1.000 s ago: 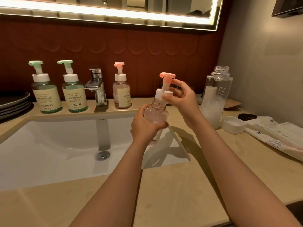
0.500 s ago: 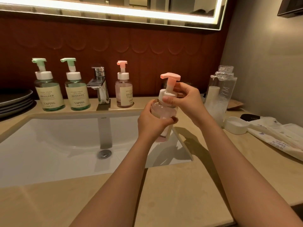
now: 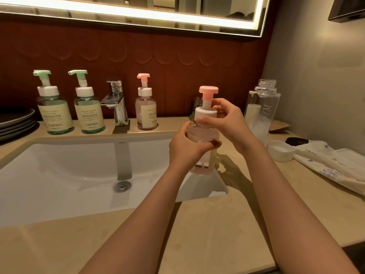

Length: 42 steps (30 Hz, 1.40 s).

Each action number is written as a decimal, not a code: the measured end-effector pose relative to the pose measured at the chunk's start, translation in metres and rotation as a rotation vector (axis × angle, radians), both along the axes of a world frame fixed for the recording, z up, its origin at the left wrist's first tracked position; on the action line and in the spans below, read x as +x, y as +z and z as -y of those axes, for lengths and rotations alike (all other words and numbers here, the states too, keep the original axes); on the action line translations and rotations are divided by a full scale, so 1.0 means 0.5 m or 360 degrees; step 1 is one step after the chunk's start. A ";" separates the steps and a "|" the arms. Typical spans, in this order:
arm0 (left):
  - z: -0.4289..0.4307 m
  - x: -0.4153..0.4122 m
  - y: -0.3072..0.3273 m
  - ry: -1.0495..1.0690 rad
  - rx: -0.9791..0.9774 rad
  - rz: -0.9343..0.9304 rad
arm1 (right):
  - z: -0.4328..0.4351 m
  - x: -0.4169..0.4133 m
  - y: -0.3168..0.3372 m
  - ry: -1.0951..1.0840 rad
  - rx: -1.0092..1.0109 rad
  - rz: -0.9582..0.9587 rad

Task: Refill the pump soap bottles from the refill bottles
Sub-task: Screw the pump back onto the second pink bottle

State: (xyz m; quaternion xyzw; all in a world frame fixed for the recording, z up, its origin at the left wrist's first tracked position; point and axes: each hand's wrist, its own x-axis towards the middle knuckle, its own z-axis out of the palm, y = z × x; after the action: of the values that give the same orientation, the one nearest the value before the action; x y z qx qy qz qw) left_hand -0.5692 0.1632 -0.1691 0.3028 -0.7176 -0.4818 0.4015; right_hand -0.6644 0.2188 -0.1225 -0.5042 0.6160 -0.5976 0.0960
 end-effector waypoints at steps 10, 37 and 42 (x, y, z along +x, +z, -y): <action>-0.001 -0.002 -0.005 -0.0008 0.0001 0.0050 | -0.006 -0.007 -0.004 0.0005 0.0028 0.0045; -0.035 -0.073 -0.002 -0.0178 -0.0127 0.0093 | -0.072 -0.086 0.005 0.0231 -0.0058 0.0332; -0.033 -0.076 -0.005 -0.0173 -0.0121 0.0097 | -0.074 -0.077 0.007 0.0311 0.0030 0.0355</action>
State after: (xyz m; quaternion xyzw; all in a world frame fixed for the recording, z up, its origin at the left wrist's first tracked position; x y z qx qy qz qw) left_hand -0.6071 0.1798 -0.1713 0.2626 -0.7626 -0.4659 0.3639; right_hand -0.7030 0.2556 -0.1190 -0.4913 0.5551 -0.6319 0.2262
